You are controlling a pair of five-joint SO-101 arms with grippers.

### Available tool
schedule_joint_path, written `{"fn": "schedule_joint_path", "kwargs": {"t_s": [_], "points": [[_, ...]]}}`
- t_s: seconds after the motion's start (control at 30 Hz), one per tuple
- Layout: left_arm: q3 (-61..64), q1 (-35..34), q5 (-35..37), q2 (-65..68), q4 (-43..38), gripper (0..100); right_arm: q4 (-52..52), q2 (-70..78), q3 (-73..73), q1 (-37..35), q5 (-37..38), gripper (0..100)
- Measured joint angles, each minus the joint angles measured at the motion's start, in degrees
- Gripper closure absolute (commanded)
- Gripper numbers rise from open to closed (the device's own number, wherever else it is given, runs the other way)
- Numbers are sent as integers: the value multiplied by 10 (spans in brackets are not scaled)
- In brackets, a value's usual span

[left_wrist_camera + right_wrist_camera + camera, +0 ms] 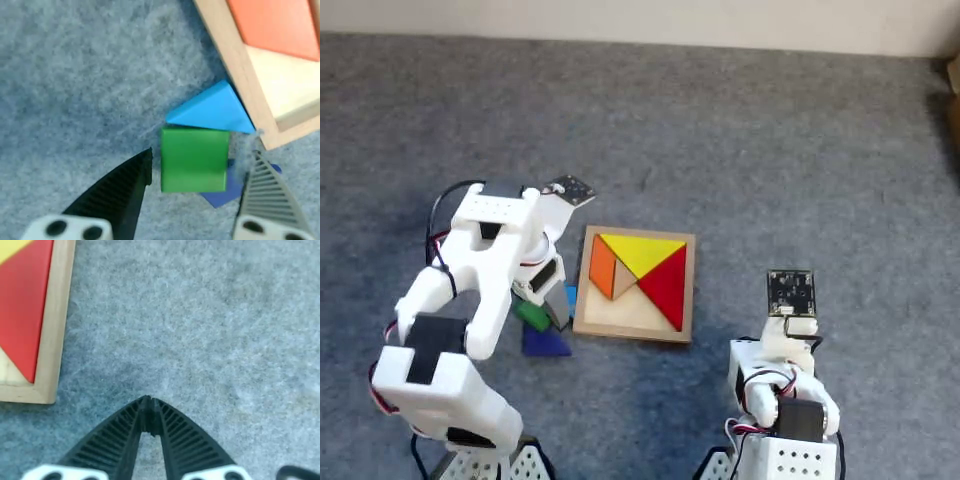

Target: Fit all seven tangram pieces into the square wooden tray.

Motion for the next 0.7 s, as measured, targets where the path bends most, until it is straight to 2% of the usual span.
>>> {"fn": "schedule_joint_path", "kwargs": {"t_s": [0.1, 0.43, 0.7], "points": [[0, 0, 0, 16, -17, 783, 0, 0, 0, 0, 0, 993], [-3, 1, 0, 33, -24, 787, 0, 0, 0, 0, 0, 993], [-2, 4, 25, -40, -1, 787, 0, 0, 0, 0, 0, 993]]}}
